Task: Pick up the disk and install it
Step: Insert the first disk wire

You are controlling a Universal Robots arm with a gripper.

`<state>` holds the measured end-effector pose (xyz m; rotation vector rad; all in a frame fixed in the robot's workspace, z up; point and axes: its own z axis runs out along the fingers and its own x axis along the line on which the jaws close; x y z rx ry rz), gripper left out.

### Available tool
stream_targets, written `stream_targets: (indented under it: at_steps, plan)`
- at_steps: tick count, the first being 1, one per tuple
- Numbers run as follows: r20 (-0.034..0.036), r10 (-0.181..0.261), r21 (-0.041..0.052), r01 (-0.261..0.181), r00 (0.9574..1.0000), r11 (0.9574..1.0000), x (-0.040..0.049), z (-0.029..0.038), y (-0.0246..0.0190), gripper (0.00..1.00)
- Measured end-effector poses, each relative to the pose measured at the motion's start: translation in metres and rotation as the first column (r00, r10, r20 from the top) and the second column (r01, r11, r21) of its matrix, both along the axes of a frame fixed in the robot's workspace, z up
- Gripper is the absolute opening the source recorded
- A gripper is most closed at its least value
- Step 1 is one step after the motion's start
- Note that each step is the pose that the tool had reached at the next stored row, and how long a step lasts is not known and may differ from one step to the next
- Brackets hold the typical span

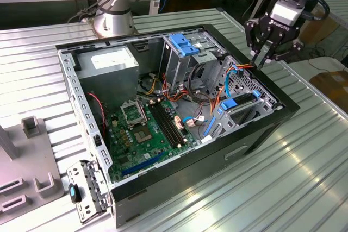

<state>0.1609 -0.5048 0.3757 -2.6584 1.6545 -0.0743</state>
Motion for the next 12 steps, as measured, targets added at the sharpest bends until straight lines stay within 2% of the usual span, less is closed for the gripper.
stream_targets:
  at_steps: [1,4,5,6,8,10,11,12]
  plan:
    - [0.0048,0.013,-0.0113,-0.012,0.9999,0.9999,0.0004,-0.0002,0.0019,0.27]
    - [0.0048,0.068,-0.0162,-0.068,0.9976,0.9975,0.0005,-0.0002,0.0021,0.27]
    - [0.0046,0.086,-0.0214,-0.086,0.9963,0.9960,0.0004,-0.0002,0.0025,0.27]
    - [0.0034,0.116,-0.0346,-0.116,0.9933,0.9927,0.0004,-0.0003,0.0029,0.27]
    - [0.0011,0.163,-0.0520,-0.163,0.9866,0.9852,0.0004,-0.0004,0.0033,0.27]
    - [0.0001,0.206,-0.0575,-0.206,0.9785,0.9769,0.0004,-0.0003,0.0048,0.27]
    - [-0.0001,0.227,-0.0581,-0.226,0.9740,0.9723,0.0004,-0.0003,0.0076,0.27]
    - [0.0009,0.238,-0.0590,-0.237,0.9713,0.9696,0.0004,-0.0003,0.0115,0.27]
